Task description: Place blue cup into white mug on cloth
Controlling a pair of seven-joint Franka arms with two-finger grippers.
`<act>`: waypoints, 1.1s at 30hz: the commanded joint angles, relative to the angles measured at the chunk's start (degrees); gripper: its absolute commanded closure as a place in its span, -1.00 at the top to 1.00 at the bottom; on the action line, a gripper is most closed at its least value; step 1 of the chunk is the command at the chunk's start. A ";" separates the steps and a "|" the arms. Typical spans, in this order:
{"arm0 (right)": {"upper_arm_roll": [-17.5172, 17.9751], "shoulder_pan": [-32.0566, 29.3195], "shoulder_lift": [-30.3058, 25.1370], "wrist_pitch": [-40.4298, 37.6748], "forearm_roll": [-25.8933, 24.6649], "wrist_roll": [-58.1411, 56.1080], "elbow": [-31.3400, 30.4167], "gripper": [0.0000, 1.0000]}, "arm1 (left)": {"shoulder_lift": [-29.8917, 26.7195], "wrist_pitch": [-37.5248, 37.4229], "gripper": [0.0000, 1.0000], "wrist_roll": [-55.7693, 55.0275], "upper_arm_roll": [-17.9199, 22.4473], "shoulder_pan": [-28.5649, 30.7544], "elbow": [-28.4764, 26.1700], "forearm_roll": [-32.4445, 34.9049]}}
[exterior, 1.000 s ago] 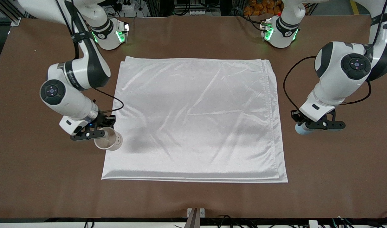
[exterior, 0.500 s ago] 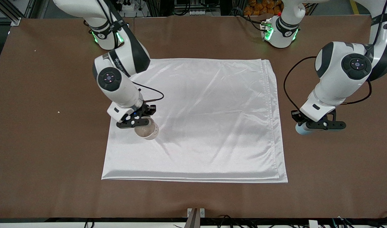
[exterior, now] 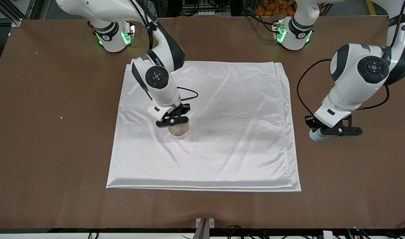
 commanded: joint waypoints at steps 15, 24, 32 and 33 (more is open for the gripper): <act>-0.75 9.65 7.21 1.72 -0.03 16.00 6.47 -1.00 | -0.84 -1.14 -1.00 -1.90 -0.46 -0.12 0.22 1.77; -0.75 12.03 10.46 1.81 -3.37 20.31 8.76 -1.00 | -0.93 -1.75 -1.00 -2.16 -1.16 -0.38 0.31 1.68; -0.75 12.82 11.51 1.81 -3.46 21.10 9.64 -1.00 | -0.84 -2.72 -1.00 -2.60 -1.61 -0.38 1.10 1.59; -0.75 13.08 11.60 1.89 -3.46 21.37 9.73 -1.00 | -0.84 -2.72 -1.00 -2.52 -1.61 -0.38 1.10 1.59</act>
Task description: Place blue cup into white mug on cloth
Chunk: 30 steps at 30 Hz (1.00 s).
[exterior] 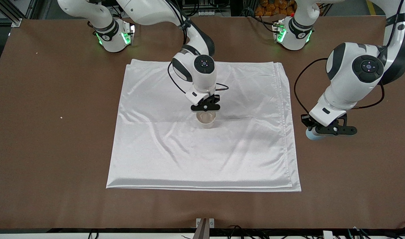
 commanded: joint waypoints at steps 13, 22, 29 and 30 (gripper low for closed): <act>-0.58 2.58 4.67 -0.44 -1.04 4.37 6.25 -1.00 | -0.67 -1.73 -1.00 -1.82 -0.40 0.14 1.11 1.24; -0.66 2.50 5.03 -0.62 -0.95 4.46 6.69 0.99 | -0.67 -3.05 -1.00 -1.29 -0.40 0.23 1.11 1.24; -0.84 1.71 3.71 -2.46 -0.86 3.84 6.95 1.00 | -0.76 -3.05 -1.00 -1.73 -0.49 0.05 1.19 1.16; -0.93 1.62 3.62 -3.24 -0.86 3.84 7.04 1.00 | -0.76 -3.14 -1.00 -1.73 -0.49 0.05 1.20 1.15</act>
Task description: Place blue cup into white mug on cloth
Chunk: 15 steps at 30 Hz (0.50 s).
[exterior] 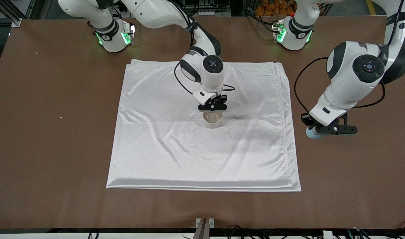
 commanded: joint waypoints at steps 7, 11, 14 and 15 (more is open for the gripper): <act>-0.33 -1.17 -4.60 -8.86 -0.49 -0.17 2.47 1.00 | -0.89 -1.57 -1.00 -1.50 -0.39 0.00 0.55 1.07; -0.24 -2.39 -7.94 -12.11 -0.05 -1.84 2.39 1.00 | -0.98 -1.57 -1.00 -1.50 -1.18 0.00 0.55 0.98; -0.24 -3.45 -10.58 -15.01 0.12 -2.89 2.39 1.00 | -0.98 -2.70 -1.00 -1.50 -1.44 0.00 0.72 0.98; -0.24 -3.80 -11.63 -15.89 0.12 -2.99 2.39 1.00 | -1.06 -3.41 -1.00 -1.50 -1.53 0.00 1.16 0.98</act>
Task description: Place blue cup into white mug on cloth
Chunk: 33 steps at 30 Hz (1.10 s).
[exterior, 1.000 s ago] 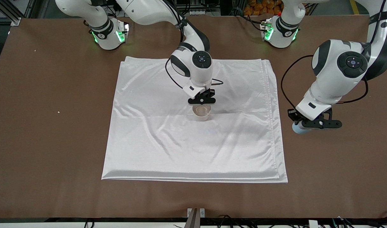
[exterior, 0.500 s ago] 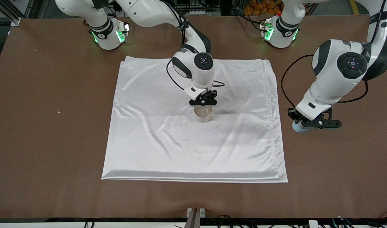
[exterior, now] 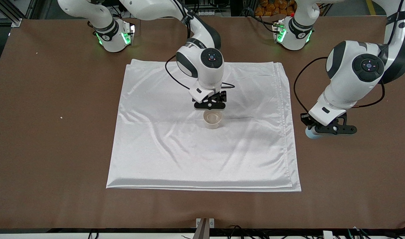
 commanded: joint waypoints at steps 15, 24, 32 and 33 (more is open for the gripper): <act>0.44 -10.30 -18.40 -19.28 -0.23 -13.78 -1.41 1.00 | -0.40 -9.42 -1.00 -12.01 -10.59 -0.14 2.46 0.98; 0.44 -18.73 -24.99 -25.17 -0.67 -24.07 -1.85 1.00 | 1.71 -9.86 -1.00 -25.27 -18.50 -2.50 2.64 0.98; 0.44 -25.85 -29.21 -28.43 -1.99 -29.42 -2.46 1.00 | 7.07 -9.86 -1.00 -35.65 -19.12 -9.71 6.76 1.42; 0.44 -26.73 -29.22 -28.78 -1.99 -30.92 -2.46 1.00 | 7.77 -9.86 -1.00 -36.53 -19.12 -10.42 7.55 1.51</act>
